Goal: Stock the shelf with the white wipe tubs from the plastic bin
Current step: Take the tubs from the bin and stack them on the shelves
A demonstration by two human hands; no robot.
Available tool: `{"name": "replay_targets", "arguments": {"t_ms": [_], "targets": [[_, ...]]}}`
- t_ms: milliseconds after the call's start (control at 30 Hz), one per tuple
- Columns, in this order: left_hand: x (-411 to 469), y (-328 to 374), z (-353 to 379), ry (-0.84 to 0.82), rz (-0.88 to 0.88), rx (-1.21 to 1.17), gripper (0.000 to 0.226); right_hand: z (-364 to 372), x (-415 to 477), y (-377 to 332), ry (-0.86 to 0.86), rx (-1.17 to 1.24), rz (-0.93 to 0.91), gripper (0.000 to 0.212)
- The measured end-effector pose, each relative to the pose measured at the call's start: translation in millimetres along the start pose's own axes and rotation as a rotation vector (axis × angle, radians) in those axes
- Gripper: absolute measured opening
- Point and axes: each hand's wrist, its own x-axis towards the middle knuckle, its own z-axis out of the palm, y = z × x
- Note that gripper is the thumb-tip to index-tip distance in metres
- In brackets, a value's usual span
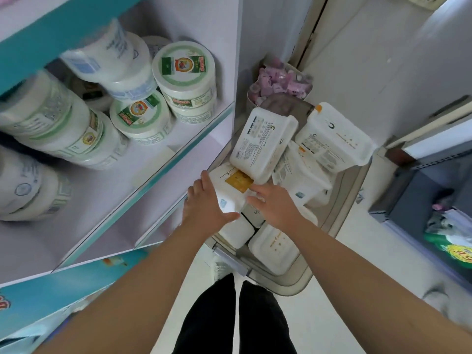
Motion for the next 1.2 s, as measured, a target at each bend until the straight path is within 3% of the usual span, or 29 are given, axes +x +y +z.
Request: {"name": "replay_targets", "arguments": {"t_ms": [333,567,767,933,1033,1200], "targets": [[5.0,8.3,21.3,0.124,-0.063,0.098,0.133,-12.8,20.6,12.0,-0.087,0.021,-0.100,0.029],[-15.7,13.7,0.3,0.183,-0.117,-0.123,0.120,-24.8,22.6,8.0,-0.101,-0.048,-0.120,0.040],[-97.6,-2.1,-38.4,0.278,-0.105,-0.291,0.122,-35.9,5.3,-20.0,-0.204,-0.139,-0.095,0.055],[-174.5,8.5,-66.5,0.377,-0.056,-0.362,0.120,-43.6,-22.8,-61.7,-0.310,-0.115,-0.180,0.072],[-217.4,17.0,-85.3,0.470,0.010,-0.378,0.118,-50.4,-48.1,-89.5,-0.377,-0.003,-0.255,0.059],[-293.0,12.8,-127.1,0.569,0.062,-0.322,0.120,-55.3,-104.8,-140.7,-0.454,0.199,-0.387,0.059]]}}
